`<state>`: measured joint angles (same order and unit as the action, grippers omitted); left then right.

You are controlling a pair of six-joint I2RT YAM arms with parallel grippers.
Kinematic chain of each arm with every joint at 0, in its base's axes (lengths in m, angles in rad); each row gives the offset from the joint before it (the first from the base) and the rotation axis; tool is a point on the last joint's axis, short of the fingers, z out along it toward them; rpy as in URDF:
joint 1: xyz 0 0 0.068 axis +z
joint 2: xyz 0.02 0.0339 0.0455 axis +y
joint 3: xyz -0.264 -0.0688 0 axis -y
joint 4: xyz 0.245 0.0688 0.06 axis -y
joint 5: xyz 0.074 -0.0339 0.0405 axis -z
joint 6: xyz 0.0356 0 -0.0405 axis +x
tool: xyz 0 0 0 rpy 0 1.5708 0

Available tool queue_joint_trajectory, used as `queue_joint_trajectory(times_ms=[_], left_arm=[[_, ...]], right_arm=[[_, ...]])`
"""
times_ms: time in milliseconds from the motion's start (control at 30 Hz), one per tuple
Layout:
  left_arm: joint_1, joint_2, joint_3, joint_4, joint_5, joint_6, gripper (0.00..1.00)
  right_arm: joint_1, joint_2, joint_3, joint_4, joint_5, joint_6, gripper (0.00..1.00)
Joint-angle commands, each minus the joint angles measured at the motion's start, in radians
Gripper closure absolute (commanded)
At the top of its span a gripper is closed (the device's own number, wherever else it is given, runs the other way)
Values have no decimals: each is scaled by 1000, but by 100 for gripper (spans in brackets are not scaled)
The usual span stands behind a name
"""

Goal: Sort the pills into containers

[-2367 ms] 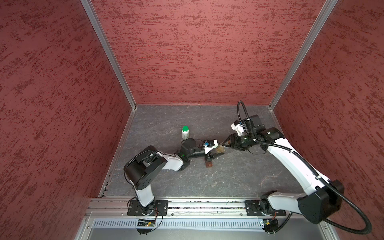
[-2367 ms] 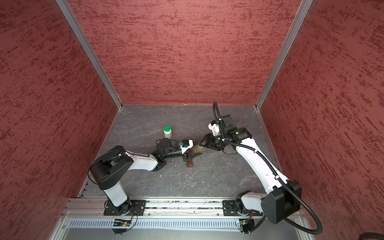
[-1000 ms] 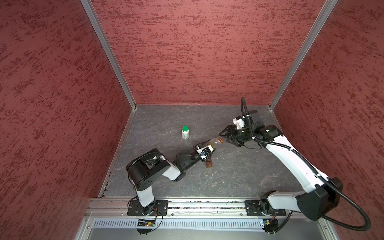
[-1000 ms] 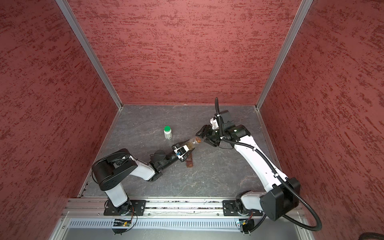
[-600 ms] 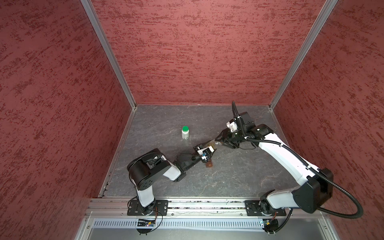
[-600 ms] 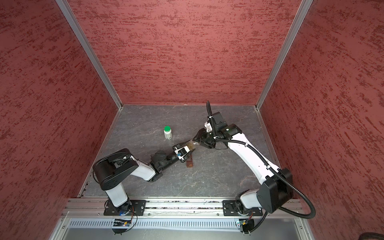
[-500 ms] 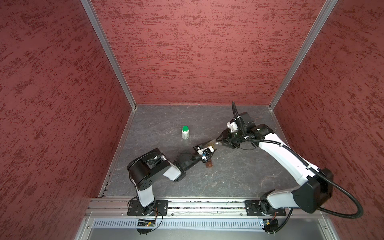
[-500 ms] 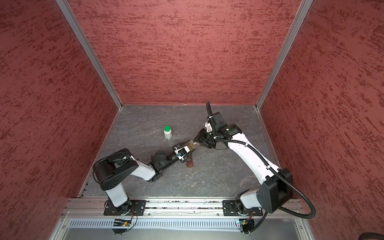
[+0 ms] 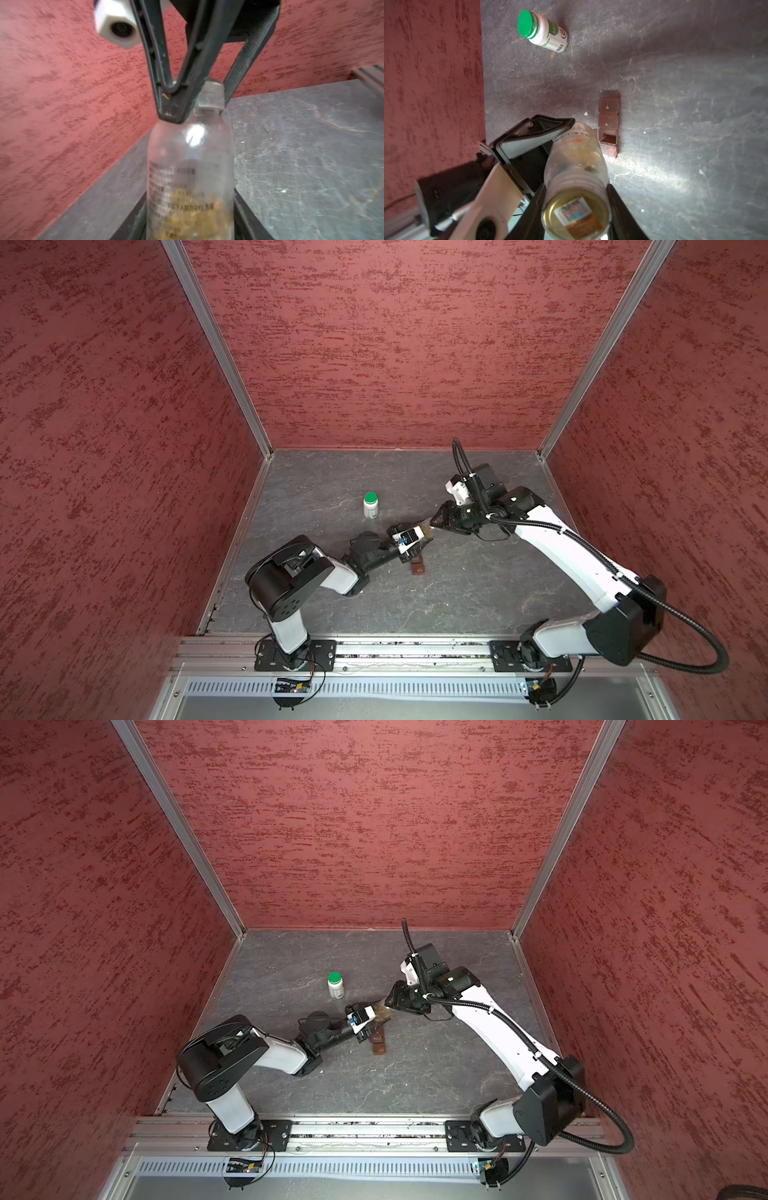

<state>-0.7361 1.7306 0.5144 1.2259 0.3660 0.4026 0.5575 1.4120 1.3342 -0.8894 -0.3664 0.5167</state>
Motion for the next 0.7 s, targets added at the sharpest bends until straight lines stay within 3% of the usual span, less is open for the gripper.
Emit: queue_joint_trajectory(times_ms=[0, 100, 267, 533, 667], left_arm=[[52, -23, 49, -87, 268, -157, 100], [69, -23, 73, -115, 376, -192, 100], [67, -38, 75, -140, 404, -186, 100], [66, -36, 59, -140, 372, -159, 100], [57, -33, 50, -138, 336, -141, 100]], right_arm=[[56, -23, -3, -22, -19, -252, 77], [71, -35, -39, -27, -130, -417, 75], [77, -64, -62, -41, -51, -516, 68], [76, -73, -25, -36, -33, -497, 37], [69, -101, 2, -11, -10, -443, 15]])
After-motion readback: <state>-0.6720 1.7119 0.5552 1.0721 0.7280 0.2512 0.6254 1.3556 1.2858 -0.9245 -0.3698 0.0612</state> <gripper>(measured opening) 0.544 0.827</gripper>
